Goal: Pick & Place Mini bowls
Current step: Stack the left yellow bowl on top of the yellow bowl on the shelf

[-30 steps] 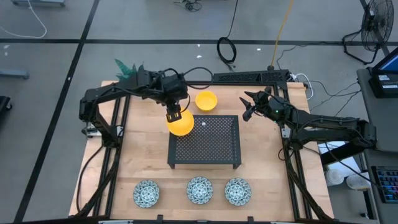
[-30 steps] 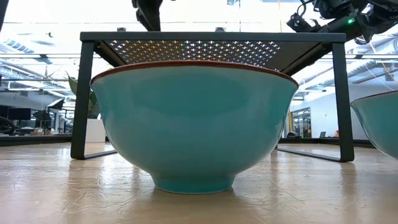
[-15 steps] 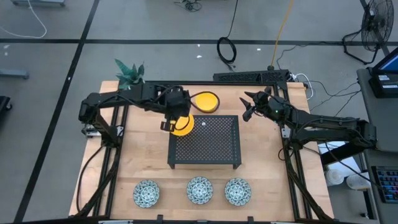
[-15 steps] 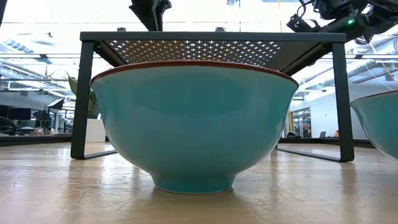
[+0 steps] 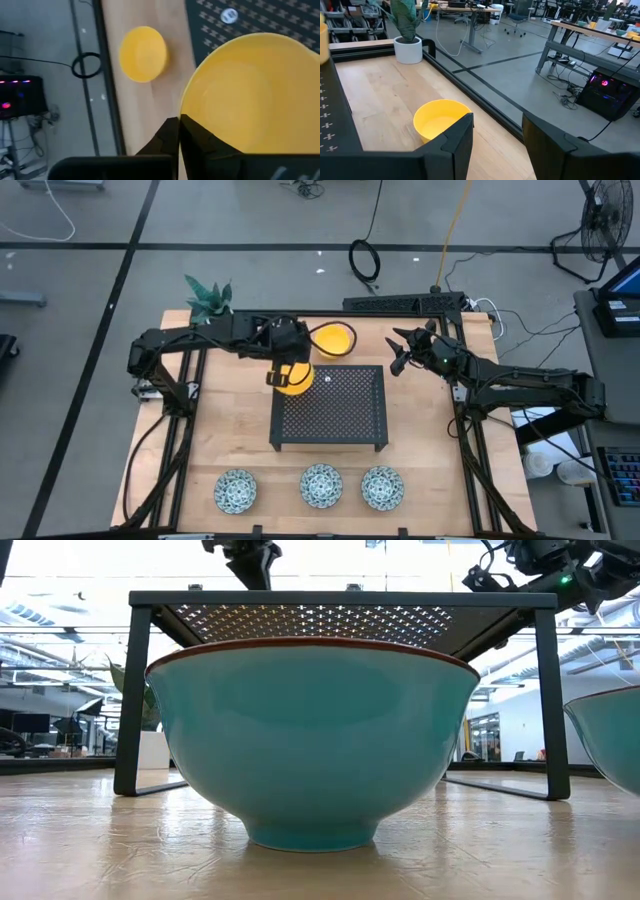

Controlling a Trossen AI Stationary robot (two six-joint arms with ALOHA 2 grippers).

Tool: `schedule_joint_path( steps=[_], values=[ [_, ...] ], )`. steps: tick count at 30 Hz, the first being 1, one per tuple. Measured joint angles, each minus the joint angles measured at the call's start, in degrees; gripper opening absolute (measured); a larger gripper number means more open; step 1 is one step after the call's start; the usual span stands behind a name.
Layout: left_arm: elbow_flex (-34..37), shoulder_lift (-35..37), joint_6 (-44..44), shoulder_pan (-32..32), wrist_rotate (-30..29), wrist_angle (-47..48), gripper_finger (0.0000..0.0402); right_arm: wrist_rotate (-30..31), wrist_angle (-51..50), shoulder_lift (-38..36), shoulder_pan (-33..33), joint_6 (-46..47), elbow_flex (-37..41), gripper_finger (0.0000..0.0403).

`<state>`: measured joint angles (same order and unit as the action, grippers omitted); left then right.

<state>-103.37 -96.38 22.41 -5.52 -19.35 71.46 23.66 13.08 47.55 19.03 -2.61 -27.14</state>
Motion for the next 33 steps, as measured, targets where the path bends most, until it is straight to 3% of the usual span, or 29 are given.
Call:
schedule_joint_path(
  steps=[5,13,17,24,27,33],
  values=[
    [-0.09,0.0,-1.51,0.0,1.01,-0.3,0.0031,0.0,-0.02,0.0,0.0,0.0,0.0,0.0155],
    [-0.09,0.0,-12.15,-0.04,4.73,-0.6,0.0037,0.0,-0.02,0.0,0.01,0.0,0.0,0.0155],
    [-0.09,0.12,-12.43,0.17,4.61,-1.44,0.005,0.0,-0.02,0.0,0.01,0.0,0.02,0.0155],
    [-0.11,0.39,-13.08,0.79,-3.02,-1.41,0.0135,0.0,-0.02,0.0,0.0,0.01,0.02,0.0155],
    [-0.11,0.39,-7.97,1.34,-3.81,-0.9,0.0172,0.0,-0.04,0.0,0.0,0.02,0.02,0.0155],
    [-0.11,0.39,-0.83,4.66,-12.02,-1.62,0.0195,0.0,-0.04,0.0,0.02,0.02,0.02,0.0155]
  ],
)
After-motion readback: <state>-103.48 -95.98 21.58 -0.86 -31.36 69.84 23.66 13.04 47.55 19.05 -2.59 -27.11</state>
